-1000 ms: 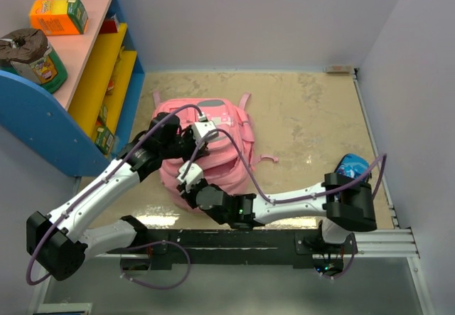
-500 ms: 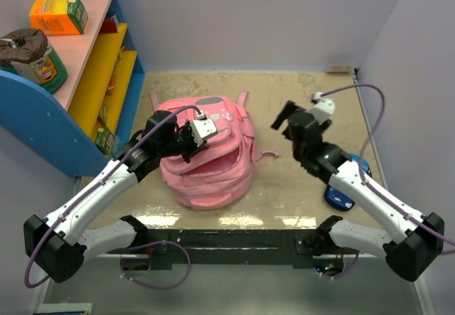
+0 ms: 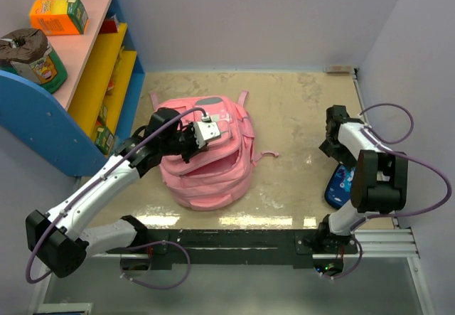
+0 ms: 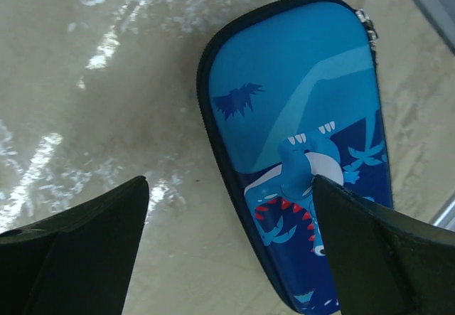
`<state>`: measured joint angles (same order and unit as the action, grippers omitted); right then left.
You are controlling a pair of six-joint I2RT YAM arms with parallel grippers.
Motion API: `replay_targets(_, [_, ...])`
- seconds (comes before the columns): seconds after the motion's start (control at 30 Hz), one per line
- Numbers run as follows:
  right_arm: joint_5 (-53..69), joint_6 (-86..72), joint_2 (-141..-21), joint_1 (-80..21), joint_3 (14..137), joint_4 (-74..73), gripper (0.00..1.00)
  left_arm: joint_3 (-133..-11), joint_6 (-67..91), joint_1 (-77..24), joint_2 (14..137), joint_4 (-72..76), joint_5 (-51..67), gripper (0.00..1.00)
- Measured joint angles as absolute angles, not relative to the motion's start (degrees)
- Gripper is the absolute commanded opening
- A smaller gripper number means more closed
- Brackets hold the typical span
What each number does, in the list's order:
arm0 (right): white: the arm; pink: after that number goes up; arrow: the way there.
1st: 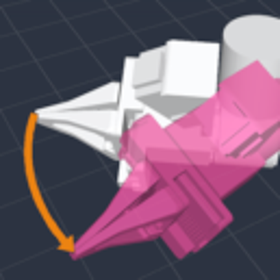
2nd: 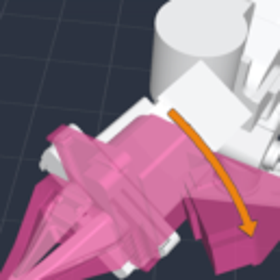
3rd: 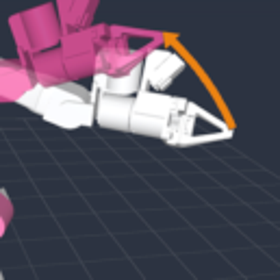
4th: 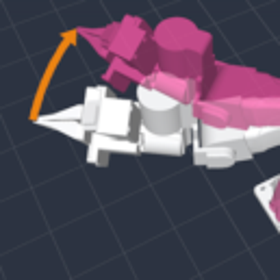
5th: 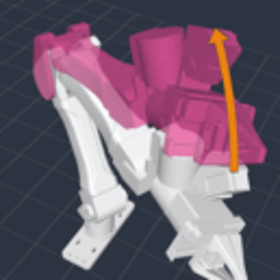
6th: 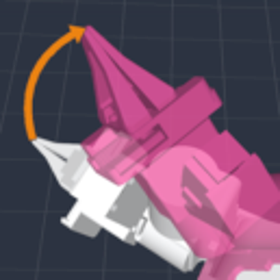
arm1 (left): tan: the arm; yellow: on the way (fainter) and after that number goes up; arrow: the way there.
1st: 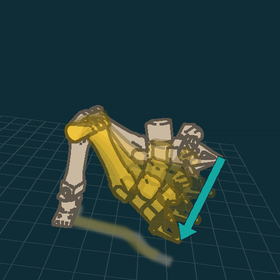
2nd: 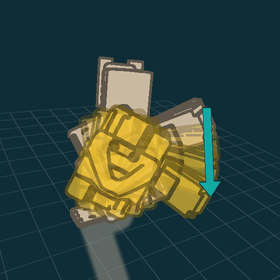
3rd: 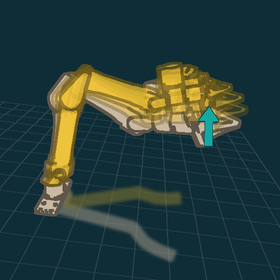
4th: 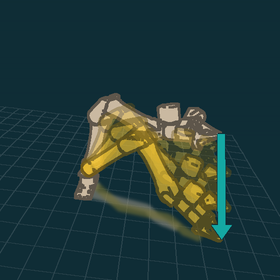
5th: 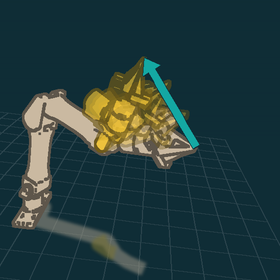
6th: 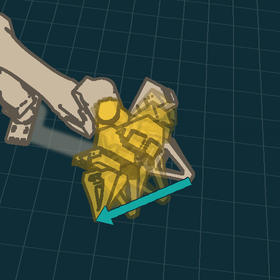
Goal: Pack the student bag
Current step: Pick up the stationery from the center of the board.
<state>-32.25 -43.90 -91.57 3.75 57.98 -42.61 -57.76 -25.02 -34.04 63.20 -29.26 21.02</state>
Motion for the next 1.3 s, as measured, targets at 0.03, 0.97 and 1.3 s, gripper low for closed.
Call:
replay_targets(0.03, [-32.93,-43.64,-91.88,4.10,57.93,-43.53,0.99,-58.35,-25.54,-34.20,63.88,-29.95,21.10,0.00])
replay_targets(0.97, [-28.42,-27.62,-94.11,12.21,56.69,-42.19,0.23,-56.36,-32.21,-34.20,59.31,-34.02,24.58,0.00])
replay_targets(1.3, [-13.30,-27.59,-92.25,-7.07,64.51,-38.17,0.00,-56.36,-28.95,-34.06,58.26,-33.98,23.64,0.00])
